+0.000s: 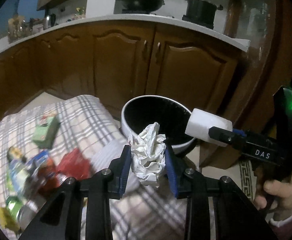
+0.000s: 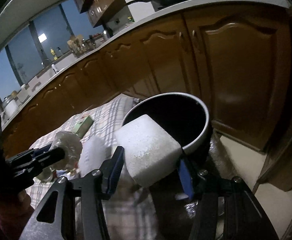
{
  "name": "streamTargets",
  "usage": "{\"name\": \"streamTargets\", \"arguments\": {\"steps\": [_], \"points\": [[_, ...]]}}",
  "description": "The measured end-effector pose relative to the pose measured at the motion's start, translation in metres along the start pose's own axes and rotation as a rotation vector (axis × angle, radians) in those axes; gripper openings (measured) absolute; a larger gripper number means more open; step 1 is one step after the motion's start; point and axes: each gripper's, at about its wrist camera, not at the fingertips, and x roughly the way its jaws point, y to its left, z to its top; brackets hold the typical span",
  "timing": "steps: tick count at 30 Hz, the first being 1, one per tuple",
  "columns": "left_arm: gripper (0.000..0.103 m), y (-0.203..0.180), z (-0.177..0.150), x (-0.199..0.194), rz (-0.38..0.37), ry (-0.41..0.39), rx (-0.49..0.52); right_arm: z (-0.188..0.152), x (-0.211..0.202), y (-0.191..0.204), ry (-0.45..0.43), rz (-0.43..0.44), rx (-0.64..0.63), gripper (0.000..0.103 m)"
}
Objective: Collect trash
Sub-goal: 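Drop paper from left gripper into bin while right gripper drops foam block in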
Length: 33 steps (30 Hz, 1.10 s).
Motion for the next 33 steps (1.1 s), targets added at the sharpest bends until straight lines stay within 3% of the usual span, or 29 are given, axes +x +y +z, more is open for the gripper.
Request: {"name": "streamTargets", "arguments": {"steps": [9, 19, 24, 29, 33], "points": [[0.033, -0.006, 0.051, 0.079, 0.017, 0.077, -0.004, 0.034, 0.036, -0.025, 0.045, -0.044, -0.019, 0.053], [0.036, -0.004, 0.075, 0.138, 0.046, 0.132, 0.002, 0.056, 0.08, -0.047, 0.12, -0.062, -0.032, 0.055], [0.062, -0.003, 0.076, 0.147, 0.066, 0.144, -0.009, 0.061, 0.09, -0.055, 0.153, -0.053, -0.03, 0.062], [0.073, -0.001, 0.07, 0.142, 0.058, 0.143, -0.027, 0.062, 0.09, -0.059, 0.153, -0.041, 0.0, 0.073], [0.074, 0.0, 0.062, 0.119, 0.054, 0.108, -0.052, 0.06, 0.079, -0.058, 0.119, -0.031, 0.022, 0.077]]}}
